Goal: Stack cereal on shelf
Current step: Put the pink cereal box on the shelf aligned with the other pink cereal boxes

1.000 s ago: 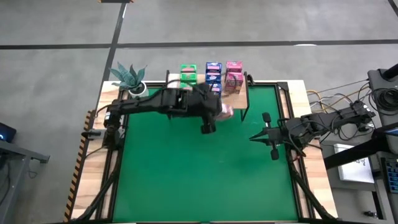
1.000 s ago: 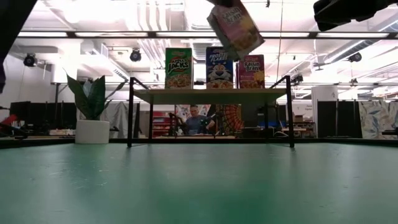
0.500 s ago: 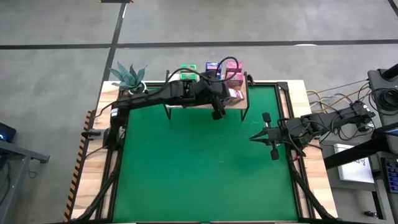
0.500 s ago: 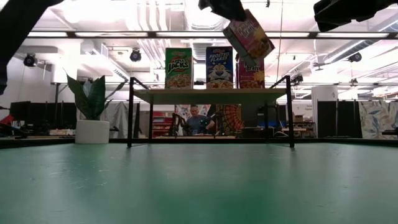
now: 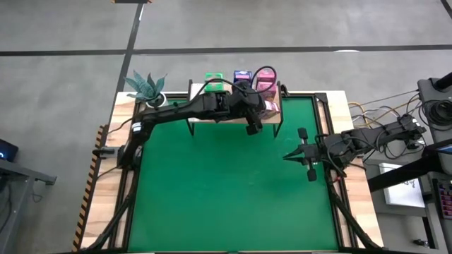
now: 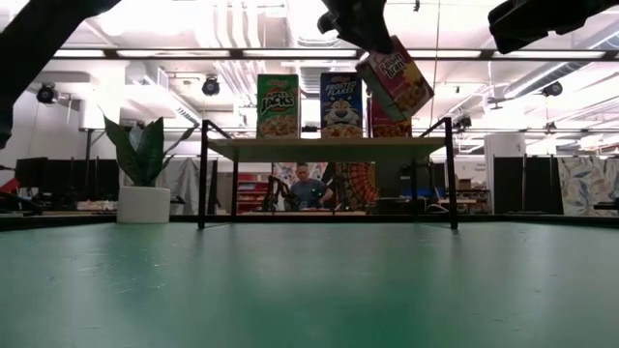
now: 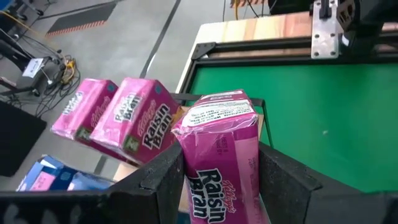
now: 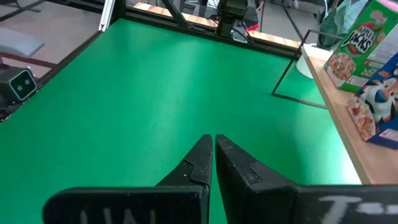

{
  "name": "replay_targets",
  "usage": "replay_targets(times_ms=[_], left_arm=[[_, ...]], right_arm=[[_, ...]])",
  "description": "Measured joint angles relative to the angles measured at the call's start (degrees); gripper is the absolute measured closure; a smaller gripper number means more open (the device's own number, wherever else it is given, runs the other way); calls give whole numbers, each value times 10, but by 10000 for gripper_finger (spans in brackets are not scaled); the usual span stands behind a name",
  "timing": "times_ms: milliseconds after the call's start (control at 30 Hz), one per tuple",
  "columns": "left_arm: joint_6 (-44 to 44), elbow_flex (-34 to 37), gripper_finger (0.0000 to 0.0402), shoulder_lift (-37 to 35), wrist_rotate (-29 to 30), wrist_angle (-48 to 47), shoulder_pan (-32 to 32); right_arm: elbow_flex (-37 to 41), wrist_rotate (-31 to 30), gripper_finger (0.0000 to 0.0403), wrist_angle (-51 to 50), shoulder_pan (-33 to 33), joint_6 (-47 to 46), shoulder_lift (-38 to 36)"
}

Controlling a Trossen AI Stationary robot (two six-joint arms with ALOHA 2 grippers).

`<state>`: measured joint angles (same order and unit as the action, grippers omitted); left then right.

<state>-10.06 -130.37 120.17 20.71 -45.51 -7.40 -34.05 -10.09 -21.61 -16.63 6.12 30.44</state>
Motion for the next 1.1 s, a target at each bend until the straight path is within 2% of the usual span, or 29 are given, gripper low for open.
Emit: replay_targets(times_ms=[667,1100], left_arm=[[5,0,236,20,4,12,-1],[5,0,214,25,4,30,-2]], right_arm=[[6,0,394,-2,0,-21,0],[6,0,394,-4,0,-26,0]])
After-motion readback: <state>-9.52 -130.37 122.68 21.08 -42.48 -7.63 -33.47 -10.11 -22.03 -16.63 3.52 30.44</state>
